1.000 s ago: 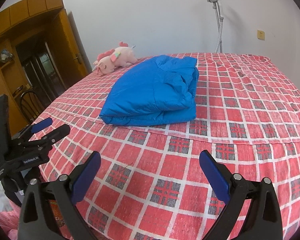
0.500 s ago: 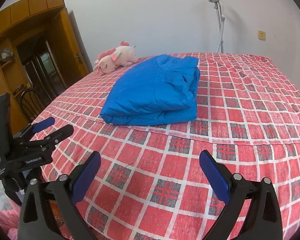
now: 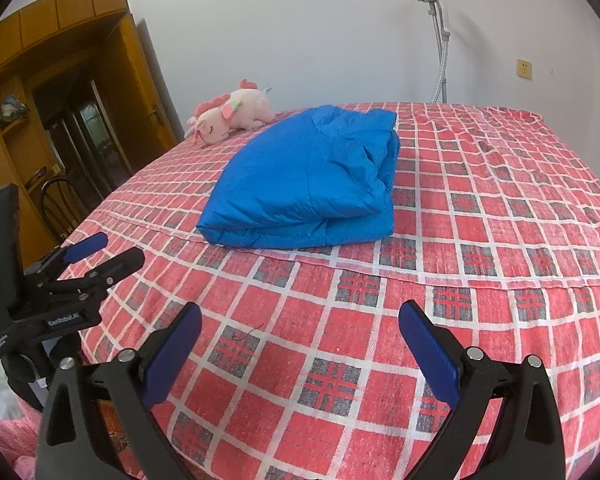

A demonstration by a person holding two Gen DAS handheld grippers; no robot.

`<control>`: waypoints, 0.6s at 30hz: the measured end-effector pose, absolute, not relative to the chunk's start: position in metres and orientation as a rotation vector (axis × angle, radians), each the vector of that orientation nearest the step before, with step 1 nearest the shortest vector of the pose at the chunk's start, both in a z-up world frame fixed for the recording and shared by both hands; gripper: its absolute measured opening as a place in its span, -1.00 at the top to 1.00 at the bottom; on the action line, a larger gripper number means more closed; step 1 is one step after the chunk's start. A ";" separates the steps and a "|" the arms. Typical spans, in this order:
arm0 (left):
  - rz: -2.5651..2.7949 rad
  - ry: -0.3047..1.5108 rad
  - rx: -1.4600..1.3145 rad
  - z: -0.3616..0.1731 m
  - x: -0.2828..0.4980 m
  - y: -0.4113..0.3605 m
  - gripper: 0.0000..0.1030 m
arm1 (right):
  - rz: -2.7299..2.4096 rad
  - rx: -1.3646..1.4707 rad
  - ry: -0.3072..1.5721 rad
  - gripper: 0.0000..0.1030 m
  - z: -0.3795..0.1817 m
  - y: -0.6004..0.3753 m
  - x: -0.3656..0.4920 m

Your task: Fold large clothes

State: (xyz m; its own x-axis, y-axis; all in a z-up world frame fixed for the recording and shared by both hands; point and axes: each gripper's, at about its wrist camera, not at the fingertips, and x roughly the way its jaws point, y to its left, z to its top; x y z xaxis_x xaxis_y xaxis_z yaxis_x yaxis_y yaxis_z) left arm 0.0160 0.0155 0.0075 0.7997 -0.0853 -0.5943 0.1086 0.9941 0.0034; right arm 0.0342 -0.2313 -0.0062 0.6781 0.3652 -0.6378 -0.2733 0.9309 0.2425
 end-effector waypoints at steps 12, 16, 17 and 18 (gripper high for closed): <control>-0.109 0.639 0.039 0.006 0.016 0.014 -0.93 | 0.363 0.125 0.744 -0.92 -0.006 -0.232 0.035; -0.109 0.640 0.038 0.006 0.016 0.013 -0.93 | 0.364 0.122 0.744 -0.92 -0.006 -0.232 0.035; -0.109 0.639 0.038 0.007 0.016 0.013 -0.93 | 0.364 0.122 0.744 -0.92 -0.006 -0.232 0.036; -0.109 0.639 0.038 0.007 0.016 0.013 -0.93 | 0.364 0.122 0.744 -0.92 -0.006 -0.232 0.036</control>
State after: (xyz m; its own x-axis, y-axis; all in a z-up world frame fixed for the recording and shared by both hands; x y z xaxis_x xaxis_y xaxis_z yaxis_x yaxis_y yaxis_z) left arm 0.0161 0.0130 0.0065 0.7974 -0.0897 -0.5967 0.1134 0.9936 0.0022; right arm 0.0356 -0.2317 -0.0061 0.6764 0.3660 -0.6392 -0.2802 0.9304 0.2363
